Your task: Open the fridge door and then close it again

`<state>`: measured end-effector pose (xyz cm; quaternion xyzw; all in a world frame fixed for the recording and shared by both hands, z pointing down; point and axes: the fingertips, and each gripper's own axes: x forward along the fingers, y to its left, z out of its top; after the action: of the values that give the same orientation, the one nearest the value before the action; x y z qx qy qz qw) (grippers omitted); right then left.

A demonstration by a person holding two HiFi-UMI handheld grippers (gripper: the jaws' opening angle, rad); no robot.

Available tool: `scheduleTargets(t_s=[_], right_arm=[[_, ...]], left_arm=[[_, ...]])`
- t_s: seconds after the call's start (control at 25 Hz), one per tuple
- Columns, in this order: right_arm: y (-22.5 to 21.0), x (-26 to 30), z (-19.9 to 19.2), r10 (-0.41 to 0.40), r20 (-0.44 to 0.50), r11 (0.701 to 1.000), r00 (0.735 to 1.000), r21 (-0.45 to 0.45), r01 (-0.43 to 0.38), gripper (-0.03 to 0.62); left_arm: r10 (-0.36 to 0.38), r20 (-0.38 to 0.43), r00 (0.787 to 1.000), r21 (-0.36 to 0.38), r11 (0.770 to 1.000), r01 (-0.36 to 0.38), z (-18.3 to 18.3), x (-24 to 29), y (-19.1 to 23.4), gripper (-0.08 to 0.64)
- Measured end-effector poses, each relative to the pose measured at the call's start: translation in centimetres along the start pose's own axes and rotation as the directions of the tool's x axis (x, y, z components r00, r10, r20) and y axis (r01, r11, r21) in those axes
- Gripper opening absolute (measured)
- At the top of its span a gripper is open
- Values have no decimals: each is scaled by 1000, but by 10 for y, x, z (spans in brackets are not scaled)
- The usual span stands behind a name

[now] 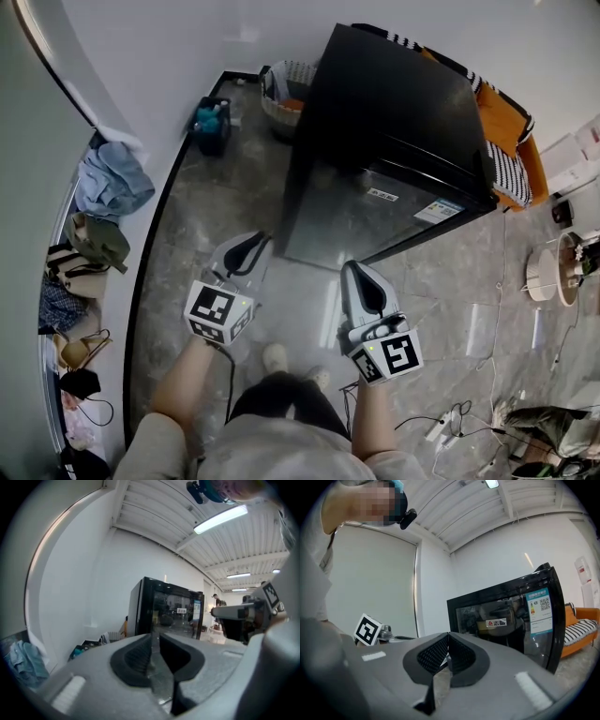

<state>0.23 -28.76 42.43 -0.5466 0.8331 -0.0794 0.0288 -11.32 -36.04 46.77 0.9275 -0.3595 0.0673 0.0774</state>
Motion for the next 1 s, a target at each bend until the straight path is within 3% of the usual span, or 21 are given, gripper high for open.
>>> scheduleTargets(t_s=[0.48, 1.0], right_arm=[[-15, 2, -17, -22, -18, 1000, 1000, 0, 22, -3], [-29, -5, -29, -52, -46, 999, 998, -1, 52, -3]], left_arm=[[-52, -86, 995, 21, 998, 54, -39, 95, 47, 161], [-197, -99, 975, 54, 978, 202, -47, 141, 40, 210]])
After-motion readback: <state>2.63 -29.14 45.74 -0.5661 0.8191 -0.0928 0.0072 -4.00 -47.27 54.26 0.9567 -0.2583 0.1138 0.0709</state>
